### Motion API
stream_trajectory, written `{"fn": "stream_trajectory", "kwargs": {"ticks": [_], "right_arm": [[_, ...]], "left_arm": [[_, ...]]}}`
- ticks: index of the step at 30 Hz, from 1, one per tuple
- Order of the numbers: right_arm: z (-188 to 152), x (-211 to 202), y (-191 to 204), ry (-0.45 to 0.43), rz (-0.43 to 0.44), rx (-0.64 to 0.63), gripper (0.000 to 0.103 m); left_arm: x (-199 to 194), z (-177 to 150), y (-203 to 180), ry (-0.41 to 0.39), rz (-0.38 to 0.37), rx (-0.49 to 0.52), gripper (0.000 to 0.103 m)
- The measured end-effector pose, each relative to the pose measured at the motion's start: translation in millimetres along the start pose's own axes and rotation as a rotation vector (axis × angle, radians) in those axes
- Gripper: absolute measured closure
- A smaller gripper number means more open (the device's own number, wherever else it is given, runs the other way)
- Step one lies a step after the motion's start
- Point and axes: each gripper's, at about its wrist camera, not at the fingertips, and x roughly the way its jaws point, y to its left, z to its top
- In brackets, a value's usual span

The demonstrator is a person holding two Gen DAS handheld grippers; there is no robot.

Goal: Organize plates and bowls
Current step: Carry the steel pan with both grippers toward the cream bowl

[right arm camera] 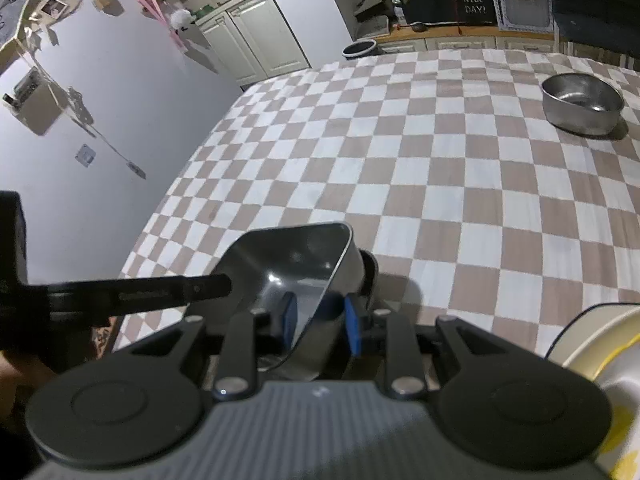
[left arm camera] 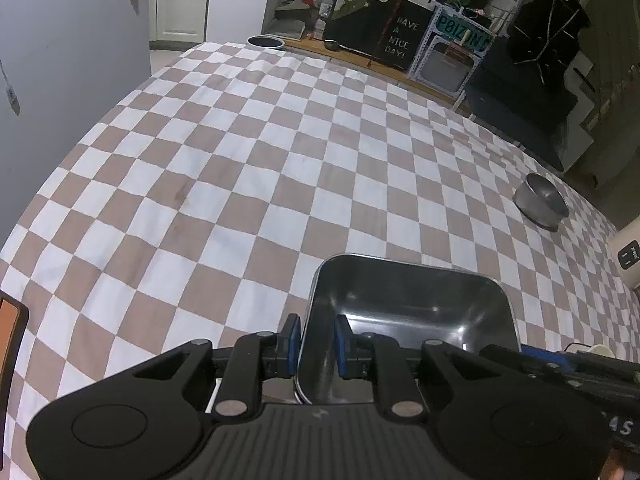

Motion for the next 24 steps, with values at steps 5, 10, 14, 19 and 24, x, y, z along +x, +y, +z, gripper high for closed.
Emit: {"fn": "stream_trajectory", "kwargs": {"ticks": [5,10,14,19,24], "right_arm": [[-1,6,-1,0.022,-0.014,0.002,0.071],[-1,13,1,0.042,-0.025,-0.008,0.071],[-1,17,1,0.052,-0.025,-0.011,0.071],[-1,19,-1,0.064,-0.024,-0.001,0.071],[-2,20,-2,0.074,-0.026,0.011,0.071]], "left_arm": [[0,-1,-3,0.001,-0.006,0.007,0.079],[2,-1,-4,0.005,-0.002,0.017,0.078],[2,-1,-3,0.004,-0.005,0.017,0.078],[1,-1,-4,0.004,-0.018,0.015,0.078],[0,-1,-4,0.005,-0.026,0.013,0.078]]}}
